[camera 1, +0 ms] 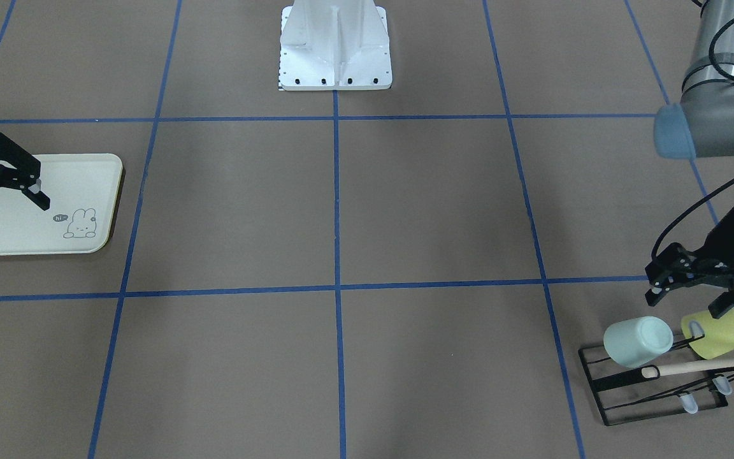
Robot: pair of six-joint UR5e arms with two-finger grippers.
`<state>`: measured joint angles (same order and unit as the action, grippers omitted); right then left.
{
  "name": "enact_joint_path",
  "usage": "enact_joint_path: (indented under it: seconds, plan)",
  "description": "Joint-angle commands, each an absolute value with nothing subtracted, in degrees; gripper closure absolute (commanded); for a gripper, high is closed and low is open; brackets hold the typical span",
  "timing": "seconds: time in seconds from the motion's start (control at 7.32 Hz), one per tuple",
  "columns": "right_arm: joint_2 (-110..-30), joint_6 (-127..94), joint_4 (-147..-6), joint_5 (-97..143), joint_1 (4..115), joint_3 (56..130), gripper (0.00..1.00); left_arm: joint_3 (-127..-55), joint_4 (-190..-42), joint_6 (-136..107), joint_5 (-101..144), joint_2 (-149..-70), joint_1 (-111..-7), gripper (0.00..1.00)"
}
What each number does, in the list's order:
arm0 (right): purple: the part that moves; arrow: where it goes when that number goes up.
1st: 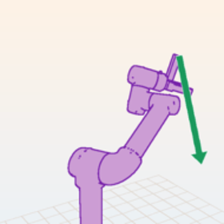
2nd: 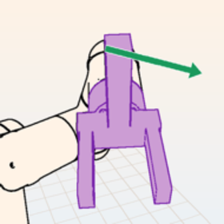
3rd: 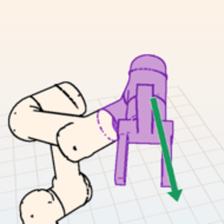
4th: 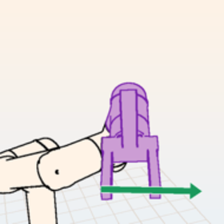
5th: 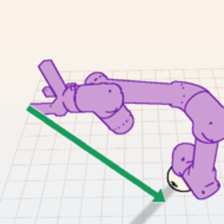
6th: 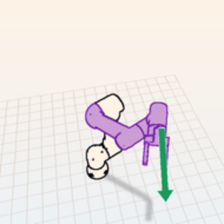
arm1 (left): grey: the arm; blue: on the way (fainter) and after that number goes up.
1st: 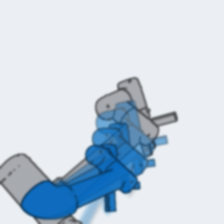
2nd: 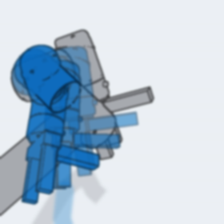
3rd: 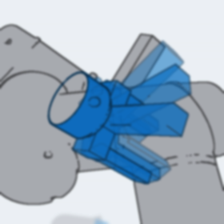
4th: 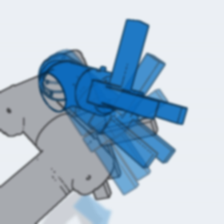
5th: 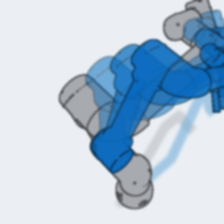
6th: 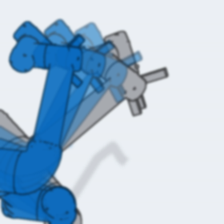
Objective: Left arm grabs green cup and hands to right arm on tray
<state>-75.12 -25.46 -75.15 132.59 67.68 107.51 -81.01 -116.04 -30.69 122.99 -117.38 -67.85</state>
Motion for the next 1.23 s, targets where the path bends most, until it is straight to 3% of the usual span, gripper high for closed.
enact_joint_path:
  seconds: [0.0,0.96,1.09]
  plan:
    - [-74.71,-26.37,-75.15,132.54,67.06,107.58,0.01,-76.04,-116.19,-30.67,119.48,-120.32,-65.84,0.00]
    - [-74.71,-26.37,-75.15,132.45,66.88,107.49,0.01,-73.83,-116.28,-30.50,117.60,-120.50,-63.46,0.01]
    - [-74.71,-26.37,-75.15,132.45,66.88,107.49,0.01,-73.83,-116.28,-30.50,117.51,-120.41,-63.46,0.15]
